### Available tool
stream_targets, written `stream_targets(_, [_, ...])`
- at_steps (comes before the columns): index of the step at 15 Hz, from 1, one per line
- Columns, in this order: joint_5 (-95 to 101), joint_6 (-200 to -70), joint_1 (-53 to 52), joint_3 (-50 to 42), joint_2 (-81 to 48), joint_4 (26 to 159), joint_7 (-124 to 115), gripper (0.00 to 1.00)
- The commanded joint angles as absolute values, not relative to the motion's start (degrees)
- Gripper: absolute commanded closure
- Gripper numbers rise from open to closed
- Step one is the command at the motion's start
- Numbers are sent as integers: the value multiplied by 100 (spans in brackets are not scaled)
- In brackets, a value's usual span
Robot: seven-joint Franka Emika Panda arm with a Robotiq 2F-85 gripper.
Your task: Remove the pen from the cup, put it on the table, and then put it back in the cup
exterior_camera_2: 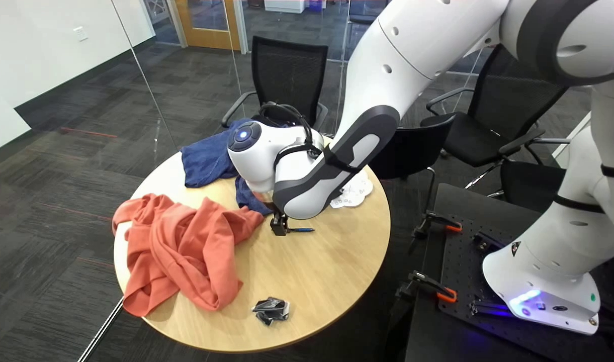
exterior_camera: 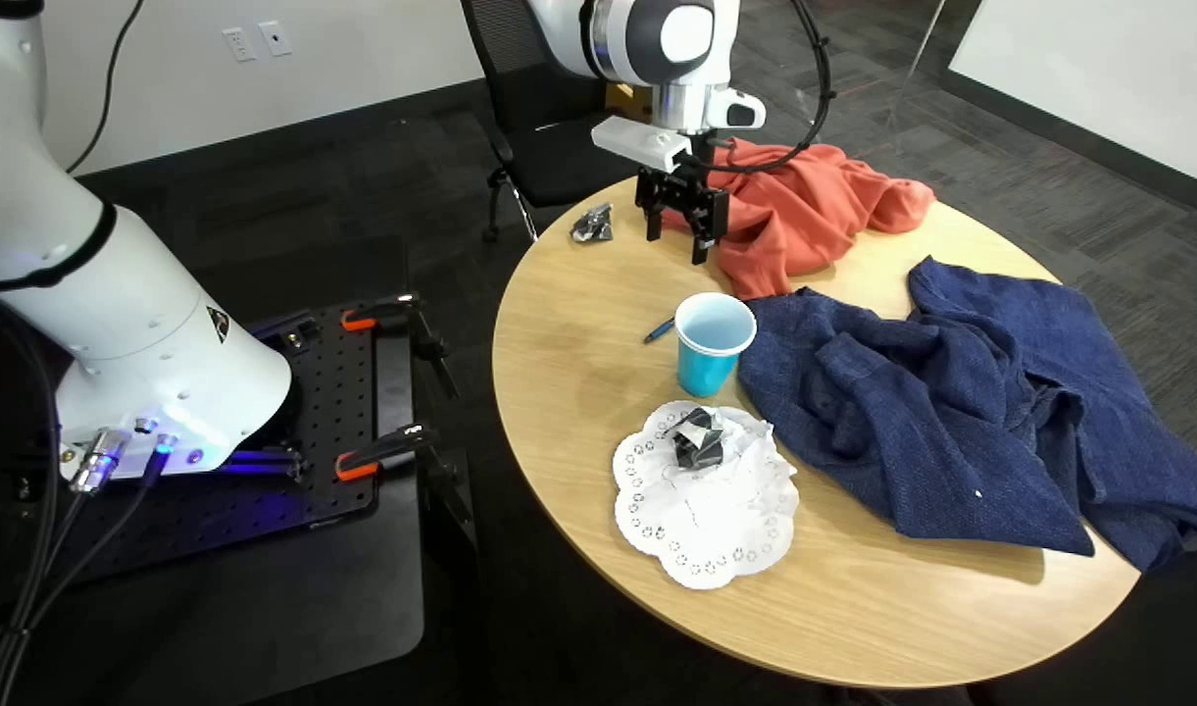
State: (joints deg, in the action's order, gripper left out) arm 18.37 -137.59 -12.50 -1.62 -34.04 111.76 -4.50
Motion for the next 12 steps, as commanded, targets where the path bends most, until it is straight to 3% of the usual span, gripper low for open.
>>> stream_targets(1, [1730,-14184,-822,146,-3373,11302,448,0])
stream_targets(12, [1577,-14493,-605,291,-3630,11129,824,0])
